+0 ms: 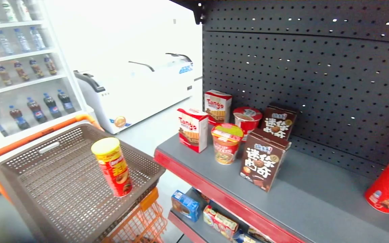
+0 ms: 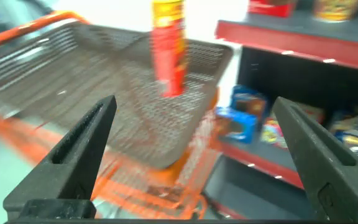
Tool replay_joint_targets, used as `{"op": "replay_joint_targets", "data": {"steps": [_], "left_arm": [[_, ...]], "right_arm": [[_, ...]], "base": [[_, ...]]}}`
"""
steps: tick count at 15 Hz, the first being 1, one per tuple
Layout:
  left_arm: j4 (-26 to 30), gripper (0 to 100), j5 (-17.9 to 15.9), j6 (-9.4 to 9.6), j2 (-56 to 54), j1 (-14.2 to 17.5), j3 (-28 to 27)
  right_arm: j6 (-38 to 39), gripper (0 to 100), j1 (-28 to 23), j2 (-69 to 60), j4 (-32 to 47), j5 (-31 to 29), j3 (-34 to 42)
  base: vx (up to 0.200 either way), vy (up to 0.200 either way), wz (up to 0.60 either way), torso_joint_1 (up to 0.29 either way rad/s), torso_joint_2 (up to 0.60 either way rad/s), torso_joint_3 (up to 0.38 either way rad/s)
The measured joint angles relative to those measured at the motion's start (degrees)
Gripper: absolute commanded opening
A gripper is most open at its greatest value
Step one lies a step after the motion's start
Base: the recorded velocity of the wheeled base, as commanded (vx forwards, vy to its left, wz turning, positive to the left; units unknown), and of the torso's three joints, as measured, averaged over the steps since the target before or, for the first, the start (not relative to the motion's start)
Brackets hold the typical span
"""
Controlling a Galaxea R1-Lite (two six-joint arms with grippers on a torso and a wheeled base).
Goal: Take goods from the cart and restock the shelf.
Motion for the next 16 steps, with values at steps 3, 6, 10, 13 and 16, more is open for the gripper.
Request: {"op": "replay_joint_targets", "data": {"steps": [3, 6, 10, 13, 16], "left_arm": [[0.29, 100, -0.29, 0.5, 0.04, -0.02, -1.01], [4.47, 100, -0.71, 1.65, 2.82, -0.24, -7.57], [4.5, 100, -1.45, 2.08, 15.17, -1.3, -13.6], [0.56, 100, -1.63, 2.24, 28.09, -2.67, -17.3], [-5.72, 100, -0.65, 2.5, 42.78, -3.28, -20.07]], "right_arm": [[0.0, 100, -0.02, 0.0, 0.0, -0.02, 0.0], [0.0, 100, -0.02, 0.0, -0.04, -0.04, 0.0], [0.0, 100, 0.0, 0.0, 0.0, -0.02, 0.0], [0.02, 100, 0.0, 0.0, 0.02, -0.02, 0.0], [0.06, 100, 0.0, 0.0, 0.02, -0.06, 0.0]], "base": [[0.0, 0.0, 0.0, 0.0, 0.0, 0.0], [0.0, 0.0, 0.0, 0.0, 0.0, 0.0], [0.0, 0.0, 0.0, 0.0, 0.0, 0.0], [0.0, 0.0, 0.0, 0.0, 0.0, 0.0], [0.0, 0.0, 0.0, 0.0, 0.0, 0.0]]}}
